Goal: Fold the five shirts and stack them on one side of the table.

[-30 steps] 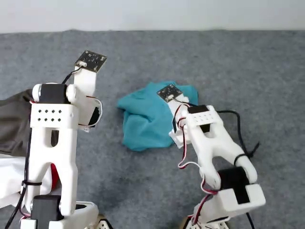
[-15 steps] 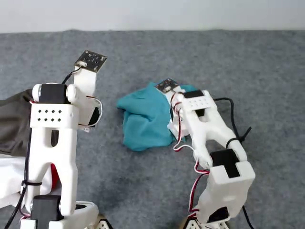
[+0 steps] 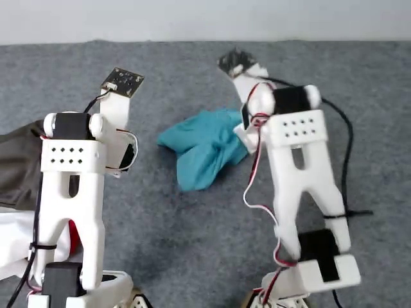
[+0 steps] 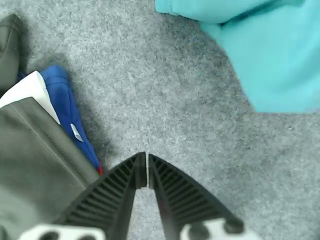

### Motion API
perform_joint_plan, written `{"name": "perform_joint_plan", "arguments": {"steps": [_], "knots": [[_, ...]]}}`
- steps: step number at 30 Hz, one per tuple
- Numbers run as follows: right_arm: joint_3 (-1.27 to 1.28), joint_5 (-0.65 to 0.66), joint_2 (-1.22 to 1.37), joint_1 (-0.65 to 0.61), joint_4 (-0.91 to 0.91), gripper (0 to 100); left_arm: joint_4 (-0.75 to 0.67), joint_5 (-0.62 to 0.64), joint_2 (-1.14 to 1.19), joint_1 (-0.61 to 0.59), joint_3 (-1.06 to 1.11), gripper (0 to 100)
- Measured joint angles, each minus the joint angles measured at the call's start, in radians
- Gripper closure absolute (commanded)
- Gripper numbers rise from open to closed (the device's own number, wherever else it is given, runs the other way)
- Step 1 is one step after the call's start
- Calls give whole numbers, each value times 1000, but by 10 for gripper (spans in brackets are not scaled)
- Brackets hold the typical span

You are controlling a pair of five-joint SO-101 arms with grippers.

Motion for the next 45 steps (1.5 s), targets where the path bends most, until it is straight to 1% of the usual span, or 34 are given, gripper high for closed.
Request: {"name": "perform_joint_plan", "arguments": {"steps": [5, 9, 12, 15, 18, 21, 24, 28, 31, 36, 40, 45], "knots": [[-192, 61, -74, 0, 9, 988, 0, 0, -3, 0, 0, 984], [-339, 95, -80, -14, 9, 988, 0, 0, -61, 0, 0, 984], [-430, 117, -80, -72, 9, 988, 0, 0, -126, 0, 0, 984], [-500, 143, -80, -161, 12, 988, 2, 0, -189, 0, 0, 984], [-568, 150, -80, -236, 61, 988, 2, 0, -239, 0, 0, 984], [-597, 152, -80, -258, 146, 988, 2, 0, -273, 0, 0, 984], [-577, 152, -117, -232, 153, 988, 2, 0, -287, 0, 0, 983], [-428, 152, -233, -155, 153, 988, 2, 0, -287, 0, 0, 983], [-219, 152, -328, -107, 153, 988, -2, 0, -288, 0, 0, 982], [173, 152, -497, -43, 153, 988, -71, 21, -288, -2, 0, 978], [468, 169, -582, 68, 153, 988, -146, 75, -287, 3, 0, 924], [715, 242, -603, 239, 144, 988, -167, 84, -163, 40, 0, 919]]}}
